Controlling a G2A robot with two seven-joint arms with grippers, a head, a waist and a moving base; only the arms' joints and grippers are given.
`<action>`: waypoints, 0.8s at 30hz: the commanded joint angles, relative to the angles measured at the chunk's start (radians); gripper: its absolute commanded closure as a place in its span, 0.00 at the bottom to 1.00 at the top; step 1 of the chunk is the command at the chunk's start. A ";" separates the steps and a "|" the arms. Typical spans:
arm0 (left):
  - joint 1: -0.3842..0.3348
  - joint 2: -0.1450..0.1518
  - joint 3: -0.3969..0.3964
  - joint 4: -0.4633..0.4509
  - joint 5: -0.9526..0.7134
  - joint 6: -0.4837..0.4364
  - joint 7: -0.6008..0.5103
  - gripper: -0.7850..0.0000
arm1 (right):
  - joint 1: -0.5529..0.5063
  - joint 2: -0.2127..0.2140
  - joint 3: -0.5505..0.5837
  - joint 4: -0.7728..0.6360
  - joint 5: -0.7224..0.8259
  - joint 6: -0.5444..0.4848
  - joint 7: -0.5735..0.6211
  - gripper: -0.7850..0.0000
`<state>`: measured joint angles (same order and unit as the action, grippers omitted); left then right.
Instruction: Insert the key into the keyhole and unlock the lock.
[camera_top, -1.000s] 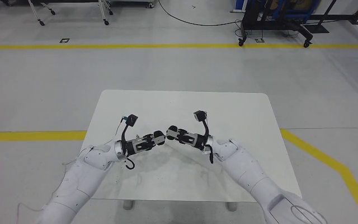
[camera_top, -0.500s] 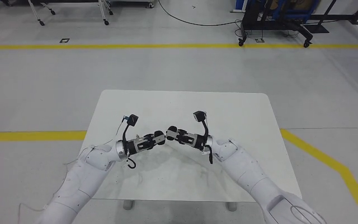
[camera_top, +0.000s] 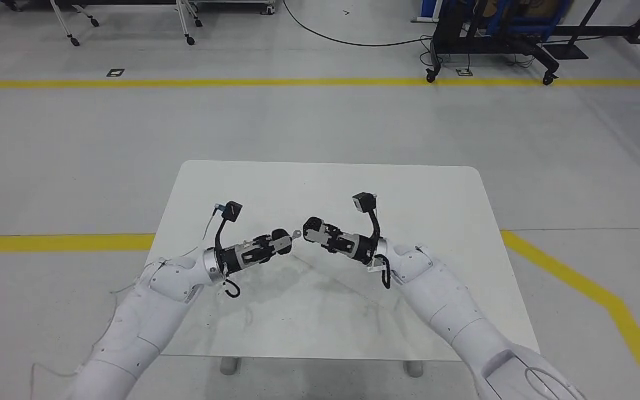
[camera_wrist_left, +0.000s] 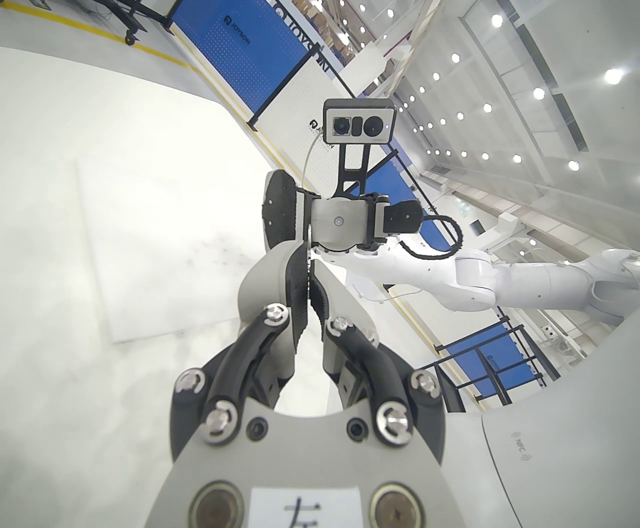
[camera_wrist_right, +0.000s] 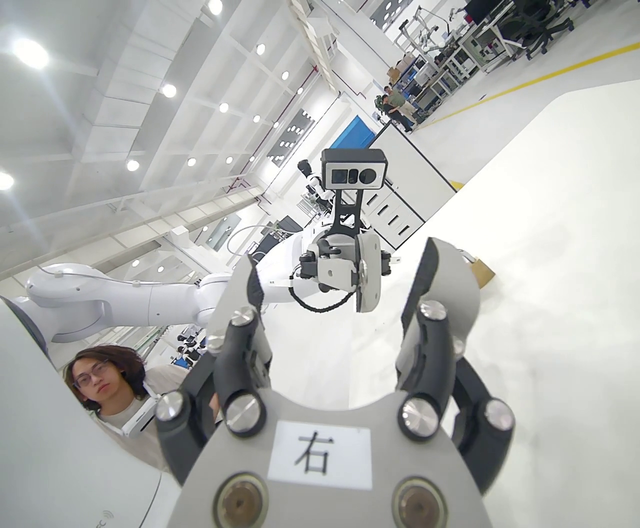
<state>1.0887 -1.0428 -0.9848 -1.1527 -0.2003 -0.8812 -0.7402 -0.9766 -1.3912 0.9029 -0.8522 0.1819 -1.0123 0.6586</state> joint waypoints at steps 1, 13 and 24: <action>-0.001 0.002 -0.007 0.003 -0.009 -0.007 -0.009 1.00 | 0.000 0.000 -0.001 0.001 0.000 0.000 0.000 0.00; -0.013 0.007 -0.034 0.022 0.005 -0.015 -0.015 1.00 | 0.001 0.000 0.000 -0.001 -0.008 0.004 -0.002 0.00; 0.036 0.011 -0.042 -0.068 0.258 -0.058 0.078 1.00 | -0.065 0.100 0.157 -0.276 -0.332 0.259 0.143 0.00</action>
<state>1.1190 -1.0312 -1.0335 -1.2108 0.0527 -0.9358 -0.6583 -1.0235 -1.2994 1.0450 -1.0848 -0.1468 -0.7719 0.7798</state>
